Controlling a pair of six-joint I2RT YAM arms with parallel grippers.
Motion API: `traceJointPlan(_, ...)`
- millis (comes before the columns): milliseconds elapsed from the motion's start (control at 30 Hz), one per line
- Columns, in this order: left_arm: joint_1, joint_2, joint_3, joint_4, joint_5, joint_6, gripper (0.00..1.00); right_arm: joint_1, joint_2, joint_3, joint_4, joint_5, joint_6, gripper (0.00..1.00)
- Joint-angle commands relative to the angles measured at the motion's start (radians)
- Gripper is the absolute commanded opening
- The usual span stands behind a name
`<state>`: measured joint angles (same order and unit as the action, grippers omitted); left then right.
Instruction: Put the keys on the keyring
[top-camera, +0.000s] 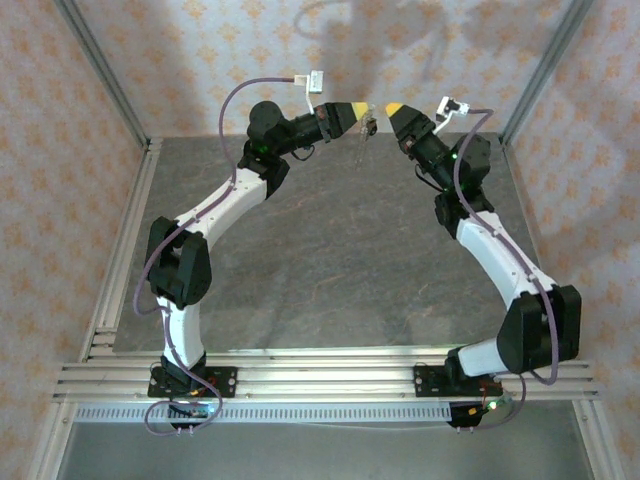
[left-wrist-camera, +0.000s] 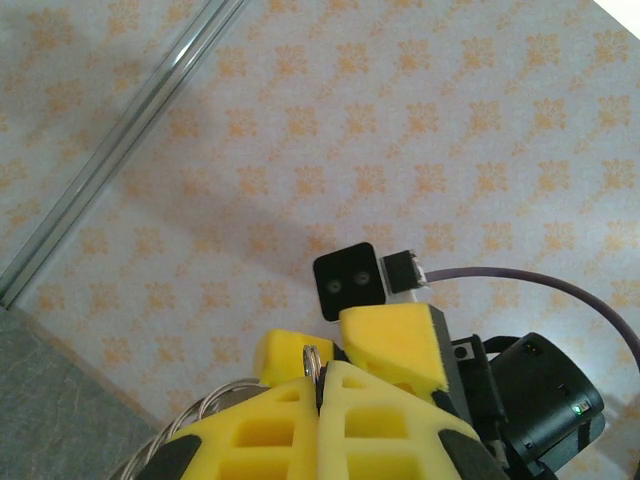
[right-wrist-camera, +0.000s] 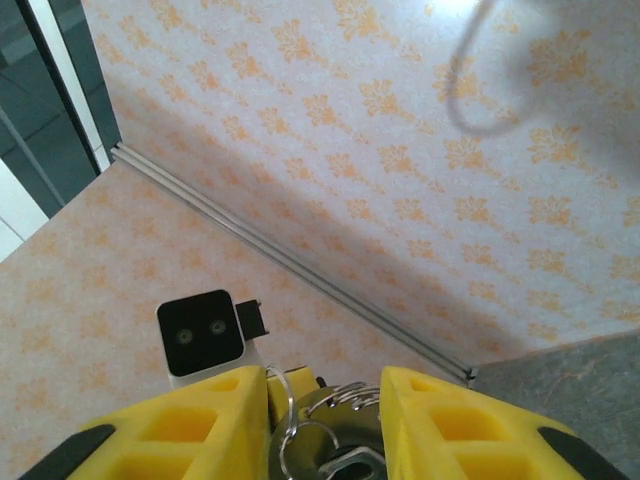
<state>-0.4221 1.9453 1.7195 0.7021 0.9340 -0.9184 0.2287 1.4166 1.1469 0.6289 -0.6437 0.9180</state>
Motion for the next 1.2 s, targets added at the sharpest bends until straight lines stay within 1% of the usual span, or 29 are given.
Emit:
traceJointPlan(0,-0.004,-0.052,0.014,0.068,-0.004,0.006,0.0,0.02,0.026,0.042,0.09,0.021,0.045,0.35)
traceJointPlan(400,-0.008,-0.052,0.018,0.067,-0.002,0.006,0.0,0.041,0.059,0.079,0.097,0.009,0.033,0.32)
traceJointPlan(667,-0.01,-0.05,0.022,0.063,0.0,0.01,0.0,0.045,0.082,0.11,0.097,-0.02,0.038,0.31)
traceJointPlan(1033,-0.011,-0.047,0.03,0.055,-0.001,0.014,0.0,0.052,0.093,0.122,0.081,-0.058,0.032,0.27)
traceJointPlan(1167,-0.011,-0.043,0.033,0.054,0.0,0.013,0.0,0.054,0.092,0.122,0.063,-0.07,0.021,0.24)
